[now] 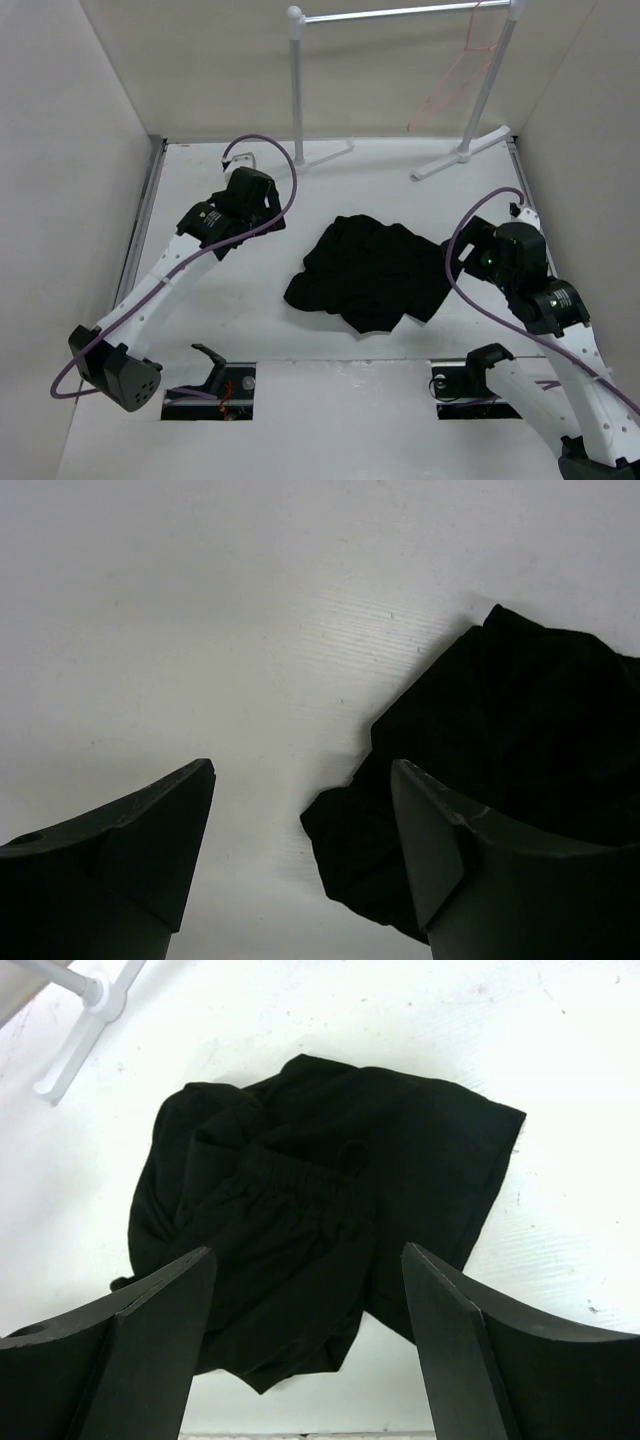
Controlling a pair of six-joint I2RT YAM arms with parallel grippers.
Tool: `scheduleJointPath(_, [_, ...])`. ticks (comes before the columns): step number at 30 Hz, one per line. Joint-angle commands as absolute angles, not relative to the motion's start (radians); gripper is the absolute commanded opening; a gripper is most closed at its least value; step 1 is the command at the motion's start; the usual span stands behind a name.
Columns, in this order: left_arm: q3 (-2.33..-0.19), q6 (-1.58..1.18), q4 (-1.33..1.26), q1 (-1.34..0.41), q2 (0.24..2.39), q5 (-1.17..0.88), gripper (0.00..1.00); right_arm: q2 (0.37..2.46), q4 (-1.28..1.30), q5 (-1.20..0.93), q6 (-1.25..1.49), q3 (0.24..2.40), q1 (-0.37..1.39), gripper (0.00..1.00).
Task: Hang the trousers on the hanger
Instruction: Flatten out the trousers at the center of the board.
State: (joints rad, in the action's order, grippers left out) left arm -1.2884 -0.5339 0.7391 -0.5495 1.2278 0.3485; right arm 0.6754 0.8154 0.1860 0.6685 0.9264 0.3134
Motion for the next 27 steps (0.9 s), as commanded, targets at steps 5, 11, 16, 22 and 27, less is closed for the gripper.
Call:
scheduleJointPath(5, [-1.209,-0.564,0.739,-0.538,1.151,0.288,0.70,0.686,0.833,0.178,0.621,0.962,0.300,0.60])
scheduleJointPath(11, [-1.109,-0.566,0.689,-0.530,1.100,0.226,0.29,0.765,0.847,0.158,0.615,0.983,0.326,0.04])
scheduleJointPath(16, [-1.020,-0.591,0.667,-0.516,1.107,0.177,0.36,0.873,0.770,0.153,0.627,0.960,0.453,0.43])
scheduleJointPath(22, [-0.891,-0.662,0.542,-0.508,1.199,0.000,0.79,1.057,0.614,0.127,0.608,0.936,0.515,0.83])
scheduleJointPath(27, [-0.836,-0.722,0.367,-0.519,1.311,-0.101,0.80,1.201,0.457,0.086,0.574,0.920,0.475,0.83])
